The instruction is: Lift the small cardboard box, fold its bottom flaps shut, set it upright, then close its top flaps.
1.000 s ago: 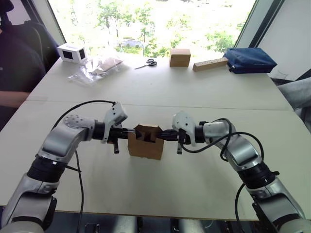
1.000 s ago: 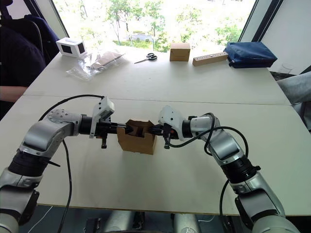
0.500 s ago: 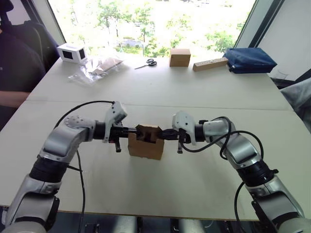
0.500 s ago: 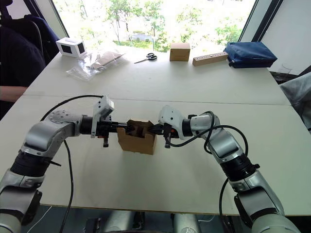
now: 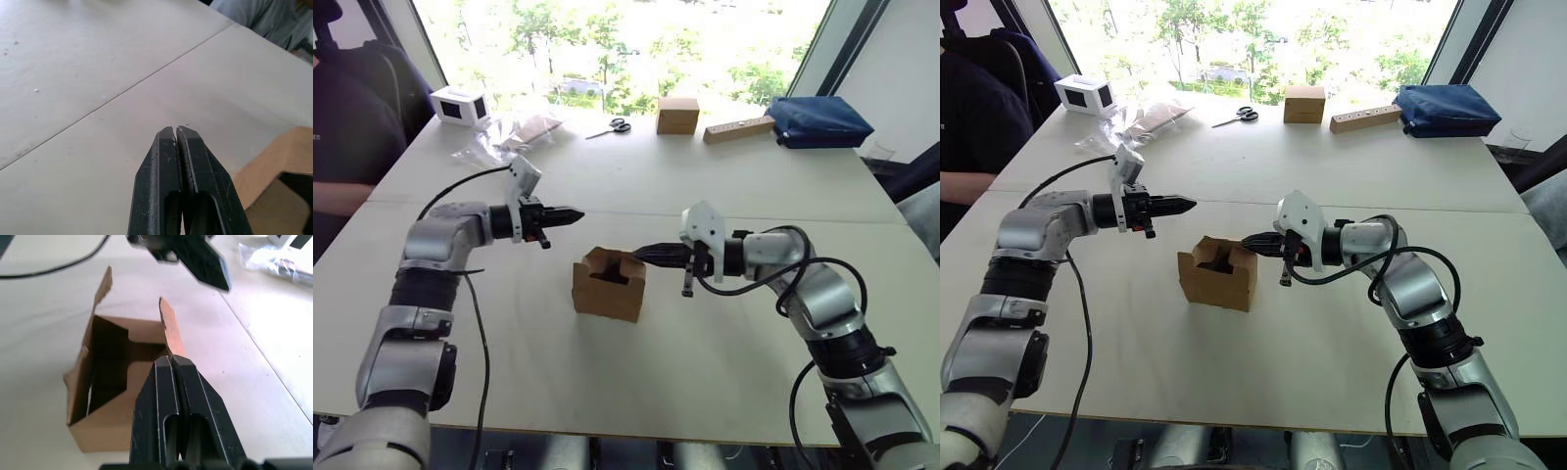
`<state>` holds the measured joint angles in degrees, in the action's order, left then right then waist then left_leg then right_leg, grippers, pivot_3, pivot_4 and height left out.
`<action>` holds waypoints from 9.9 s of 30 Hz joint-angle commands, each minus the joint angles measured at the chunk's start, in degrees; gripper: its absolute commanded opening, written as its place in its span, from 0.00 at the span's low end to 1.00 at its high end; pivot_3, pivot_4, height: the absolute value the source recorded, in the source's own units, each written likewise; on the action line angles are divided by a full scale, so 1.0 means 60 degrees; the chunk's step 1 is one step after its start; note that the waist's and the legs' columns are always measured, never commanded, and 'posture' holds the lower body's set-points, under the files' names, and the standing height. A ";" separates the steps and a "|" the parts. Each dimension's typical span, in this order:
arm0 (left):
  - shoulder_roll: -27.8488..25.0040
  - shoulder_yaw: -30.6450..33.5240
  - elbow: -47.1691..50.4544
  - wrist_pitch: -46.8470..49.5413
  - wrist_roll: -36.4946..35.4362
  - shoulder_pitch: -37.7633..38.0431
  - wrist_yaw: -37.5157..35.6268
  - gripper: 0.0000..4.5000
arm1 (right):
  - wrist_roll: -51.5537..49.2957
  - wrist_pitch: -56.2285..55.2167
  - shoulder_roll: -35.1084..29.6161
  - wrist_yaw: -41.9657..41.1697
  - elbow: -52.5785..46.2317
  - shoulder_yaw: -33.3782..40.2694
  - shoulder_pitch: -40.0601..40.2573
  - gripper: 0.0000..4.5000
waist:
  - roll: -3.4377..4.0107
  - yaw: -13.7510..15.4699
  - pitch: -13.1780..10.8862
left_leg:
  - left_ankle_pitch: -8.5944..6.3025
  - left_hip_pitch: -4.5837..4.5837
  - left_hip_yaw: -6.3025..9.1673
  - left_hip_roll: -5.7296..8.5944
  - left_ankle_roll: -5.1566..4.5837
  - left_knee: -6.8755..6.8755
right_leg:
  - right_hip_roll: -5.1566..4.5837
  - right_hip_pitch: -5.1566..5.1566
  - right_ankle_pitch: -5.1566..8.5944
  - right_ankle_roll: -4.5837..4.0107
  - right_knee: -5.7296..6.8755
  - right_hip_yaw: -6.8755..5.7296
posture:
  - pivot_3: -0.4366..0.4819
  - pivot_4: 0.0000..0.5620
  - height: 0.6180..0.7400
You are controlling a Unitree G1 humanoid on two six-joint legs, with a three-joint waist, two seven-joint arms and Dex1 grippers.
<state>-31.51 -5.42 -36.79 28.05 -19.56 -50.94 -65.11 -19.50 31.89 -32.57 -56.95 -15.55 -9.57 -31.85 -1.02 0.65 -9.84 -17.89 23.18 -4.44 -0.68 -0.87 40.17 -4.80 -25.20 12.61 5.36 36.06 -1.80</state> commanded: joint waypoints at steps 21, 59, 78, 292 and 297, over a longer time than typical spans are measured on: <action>0.0416 -0.0345 0.0008 -0.0280 0.0958 0.0593 -0.2167 0.02 | 0.0000 0.0836 -0.0462 0.1225 -0.2860 -0.1877 0.0423 0.00 | -0.0002 -0.0045 0.0000 | -0.0021 0.0011 0.0024 -0.0009 -0.0037 0.0001 | -0.0001 -0.0015 -0.0004 -0.0005 0.0003 -0.0003 | 0.48 0.27 1.00; -0.0382 0.1056 0.2436 0.0713 0.0166 0.1722 -0.0709 0.02 | 0.1546 -0.0483 0.0770 0.0905 -0.0721 -0.2460 0.0282 0.00 | -0.0002 -0.0145 0.0000 | -0.0019 0.0010 0.0026 -0.0017 -0.0033 0.0000 | 0.0001 -0.0017 -0.0004 -0.0005 0.0004 -0.0004 | 0.48 0.27 1.00; -0.2099 0.1922 0.9782 0.4868 -0.3343 0.5492 0.0638 0.02 | 0.1614 -0.0797 0.1098 0.0753 -0.0278 -0.2476 0.0219 0.00 | -0.0003 -0.0213 0.0002 | -0.0009 -0.0011 0.0036 -0.0023 -0.0012 -0.0010 | -0.0024 0.0005 -0.0001 -0.0009 0.0005 -0.0006 | 0.48 0.27 1.00; -0.2576 0.3947 1.1354 0.1894 -0.3272 1.1334 0.2419 0.02 | -0.2424 0.1798 -0.1967 0.1450 -0.3234 0.2660 0.5832 0.00 | 0.0012 -0.0203 0.0004 | -0.0020 -0.0015 0.0010 -0.0043 -0.0020 -0.0066 | -0.0037 0.0008 0.0011 -0.0102 -0.0106 -0.0008 | 0.48 0.27 1.00; -0.2426 0.4185 1.1260 0.2176 -0.3582 1.1155 0.2601 0.02 | -0.2343 0.1714 -0.2072 0.1409 -0.3225 0.2464 0.5656 0.00 | 0.0010 -0.0165 0.0005 | -0.0020 -0.0015 0.0012 -0.0042 -0.0021 -0.0064 | -0.0037 0.0010 0.0011 -0.0102 -0.0107 -0.0011 | 0.48 0.27 1.00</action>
<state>-46.25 17.61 30.21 40.93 -39.47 16.84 -49.87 -33.31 43.06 -44.53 -48.32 -34.30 4.92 2.78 -0.96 -0.34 -9.81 -18.01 23.09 -4.37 -0.93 -0.99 39.78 -5.03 -25.14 12.67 4.75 35.42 -1.87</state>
